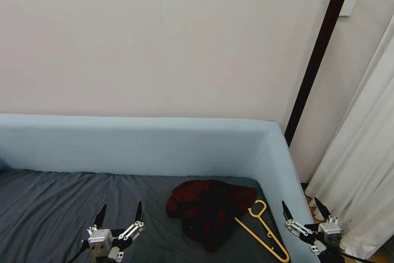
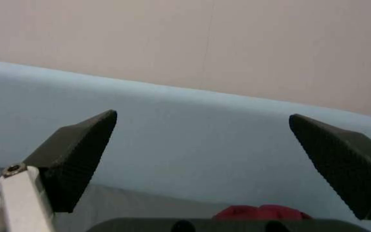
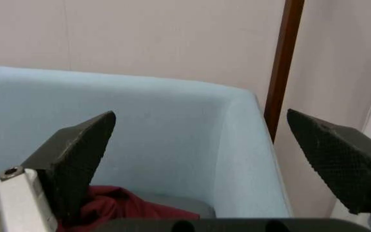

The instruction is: Pick up the clothes from the sofa and hang them on the clothes hanger.

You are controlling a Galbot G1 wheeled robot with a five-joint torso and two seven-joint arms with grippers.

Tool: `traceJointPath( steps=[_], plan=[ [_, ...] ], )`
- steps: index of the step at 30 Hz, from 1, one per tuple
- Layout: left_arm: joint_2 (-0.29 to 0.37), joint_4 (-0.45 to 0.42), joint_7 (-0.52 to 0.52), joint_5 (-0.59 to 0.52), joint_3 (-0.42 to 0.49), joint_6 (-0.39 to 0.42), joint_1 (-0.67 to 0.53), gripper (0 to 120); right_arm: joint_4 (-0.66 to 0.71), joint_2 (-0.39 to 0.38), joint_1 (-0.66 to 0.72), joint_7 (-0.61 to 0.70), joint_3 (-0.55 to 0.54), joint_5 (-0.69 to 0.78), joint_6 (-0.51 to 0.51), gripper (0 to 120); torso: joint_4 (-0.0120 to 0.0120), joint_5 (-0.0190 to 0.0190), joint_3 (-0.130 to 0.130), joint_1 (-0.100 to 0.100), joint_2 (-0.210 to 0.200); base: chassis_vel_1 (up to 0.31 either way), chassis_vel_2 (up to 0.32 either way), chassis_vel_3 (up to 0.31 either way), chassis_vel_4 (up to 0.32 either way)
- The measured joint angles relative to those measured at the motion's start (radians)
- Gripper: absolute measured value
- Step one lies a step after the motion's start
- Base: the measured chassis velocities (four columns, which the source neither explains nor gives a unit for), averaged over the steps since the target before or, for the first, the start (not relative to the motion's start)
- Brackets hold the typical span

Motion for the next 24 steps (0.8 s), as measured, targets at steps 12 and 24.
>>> traceJointPath(
  steps=[12,24],
  plan=[
    [-0.020,0.010,0.003,-0.017,0.008,-0.003,-0.015,100,0.015,-0.010,0.009,0.040,-0.025,0.069,-0.048,100,0.0000,0.0000,0.000,0.000,0.000,0.000,0.000,0.000,0.000],
    [0.005,-0.031,0.009,-0.015,0.003,0.004,0.021,100,0.011,-0.002,0.052,0.032,-0.057,0.063,-0.064,100,0.0000,0.0000,0.000,0.000,0.000,0.000,0.000,0.000,0.000]
  ],
)
